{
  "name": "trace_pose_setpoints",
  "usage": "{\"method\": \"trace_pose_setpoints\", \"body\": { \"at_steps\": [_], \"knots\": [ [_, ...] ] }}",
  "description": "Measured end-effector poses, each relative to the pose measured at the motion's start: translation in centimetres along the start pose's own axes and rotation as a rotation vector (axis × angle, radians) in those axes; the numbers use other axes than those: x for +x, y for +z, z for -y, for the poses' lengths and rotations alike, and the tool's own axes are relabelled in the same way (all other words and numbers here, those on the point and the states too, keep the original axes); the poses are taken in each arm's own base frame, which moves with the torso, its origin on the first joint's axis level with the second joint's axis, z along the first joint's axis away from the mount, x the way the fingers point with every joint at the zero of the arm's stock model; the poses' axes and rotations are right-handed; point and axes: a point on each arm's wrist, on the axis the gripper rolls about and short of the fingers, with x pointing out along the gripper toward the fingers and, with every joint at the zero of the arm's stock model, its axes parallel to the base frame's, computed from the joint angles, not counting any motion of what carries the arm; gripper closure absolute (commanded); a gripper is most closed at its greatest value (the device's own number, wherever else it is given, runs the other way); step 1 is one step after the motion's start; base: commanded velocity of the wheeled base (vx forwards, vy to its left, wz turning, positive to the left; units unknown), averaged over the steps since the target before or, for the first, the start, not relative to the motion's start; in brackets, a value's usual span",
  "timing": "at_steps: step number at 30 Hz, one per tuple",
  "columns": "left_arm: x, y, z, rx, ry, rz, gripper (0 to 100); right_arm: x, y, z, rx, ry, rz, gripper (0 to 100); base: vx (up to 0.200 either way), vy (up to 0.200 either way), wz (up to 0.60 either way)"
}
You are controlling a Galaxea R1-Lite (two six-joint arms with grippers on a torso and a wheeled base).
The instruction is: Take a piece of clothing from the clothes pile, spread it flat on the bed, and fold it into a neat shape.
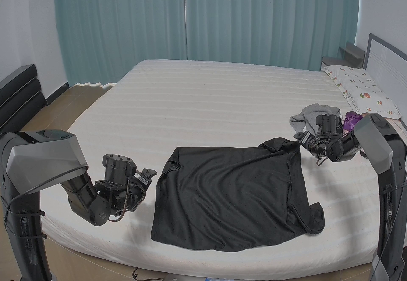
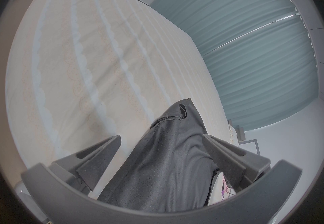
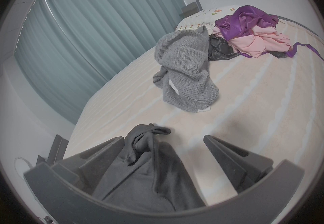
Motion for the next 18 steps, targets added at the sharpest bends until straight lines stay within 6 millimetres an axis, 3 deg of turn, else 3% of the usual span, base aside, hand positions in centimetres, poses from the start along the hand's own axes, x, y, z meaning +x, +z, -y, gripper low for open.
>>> {"method": "trace_pose_setpoints", "body": {
  "at_steps": [8,16,18],
  "knots": [
    [-0.1,-0.2,-0.3,0.005,0.01,-0.007,0,-4.0,-2.4,1.4,-0.011,0.001,-0.102,0,0.0,0.0,0.0],
    [-0.6,-0.6,-0.5,0.014,-0.005,-0.012,0,-9.7,-6.1,2.8,-0.036,0.022,-0.147,0,0.0,0.0,0.0],
    [-0.8,-0.7,-0.6,0.018,-0.017,-0.011,0,-11.5,-7.0,2.9,-0.046,0.037,-0.151,0,-0.2,0.0,0.0]
  ]
}}
